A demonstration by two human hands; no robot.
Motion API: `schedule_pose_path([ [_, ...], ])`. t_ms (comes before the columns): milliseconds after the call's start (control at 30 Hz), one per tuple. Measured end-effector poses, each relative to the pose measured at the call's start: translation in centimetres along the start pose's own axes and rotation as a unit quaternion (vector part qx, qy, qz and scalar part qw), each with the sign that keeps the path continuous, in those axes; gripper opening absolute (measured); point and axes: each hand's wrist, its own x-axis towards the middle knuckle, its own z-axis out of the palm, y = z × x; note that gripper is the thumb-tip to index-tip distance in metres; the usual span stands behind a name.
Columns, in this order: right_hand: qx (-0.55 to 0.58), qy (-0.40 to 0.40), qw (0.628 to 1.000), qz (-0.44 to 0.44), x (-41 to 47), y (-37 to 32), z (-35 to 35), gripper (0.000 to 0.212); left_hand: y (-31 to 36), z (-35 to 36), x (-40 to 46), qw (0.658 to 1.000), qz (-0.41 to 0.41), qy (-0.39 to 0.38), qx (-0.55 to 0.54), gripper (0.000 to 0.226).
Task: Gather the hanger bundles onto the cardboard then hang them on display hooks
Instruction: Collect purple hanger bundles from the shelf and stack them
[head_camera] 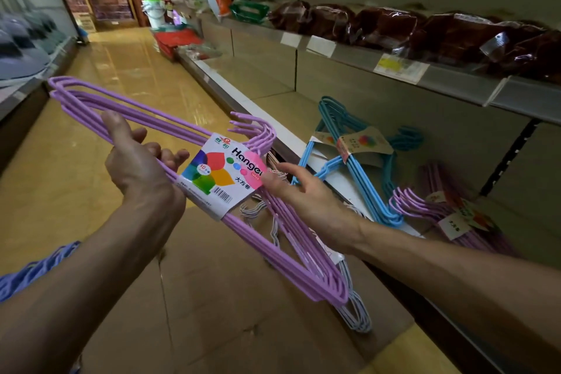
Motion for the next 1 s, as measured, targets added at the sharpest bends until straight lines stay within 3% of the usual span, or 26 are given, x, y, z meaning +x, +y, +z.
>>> schedule_pose_path([
  [100, 0.145, -0.047, 0.986, 0.062, 0.2, -1.9, 1.3, 0.065, 0.8, -1.0, 0.4, 1.000, -0.011, -0.017, -0.022, 0.045],
  [167, 0.177, -0.059, 0.978, 0.098, 0.9, -2.5, 1.9, 0.055, 1.4, -1.8, 0.7, 0.998, -0.022, -0.042, -0.037, 0.047],
  [300, 0.277, -0.072, 0.952, 0.108, 2.8, -3.2, 2.6, 0.071, 2.8, -3.8, 1.9, 0.992, -0.054, -0.104, -0.048, 0.048],
  [433, 0.389, -0.155, 0.906, 0.056, 3.7, -4.4, 3.3, 0.053, 4.0, -6.3, 3.0, 0.985, -0.082, -0.145, -0.042, 0.048],
  [533, 0.434, -0.241, 0.868, 0.007, 4.5, -4.8, 5.1, 0.045, 4.6, -7.9, 3.9, 0.986, -0.084, -0.134, -0.043, 0.049],
  [667, 0.479, -0.305, 0.823, -0.024, 4.9, -6.1, 7.6, 0.055, 4.8, -9.9, 5.0, 0.989, -0.123, -0.080, -0.018, 0.053],
  [767, 0.440, -0.343, 0.828, -0.062, 5.2, -6.8, 9.0, 0.029, 4.5, -11.5, 5.6, 0.983, -0.178, -0.030, 0.007, 0.052],
  [900, 0.391, -0.325, 0.857, -0.087, 5.6, -7.1, 10.4, 0.025, 3.6, -13.8, 7.3, 0.970, -0.239, 0.005, 0.028, 0.056],
  [1000, 0.409, -0.280, 0.866, -0.071, 5.3, -7.9, 11.7, 0.016, 2.6, -15.2, 8.1, 0.955, -0.287, -0.015, 0.066, 0.073],
])
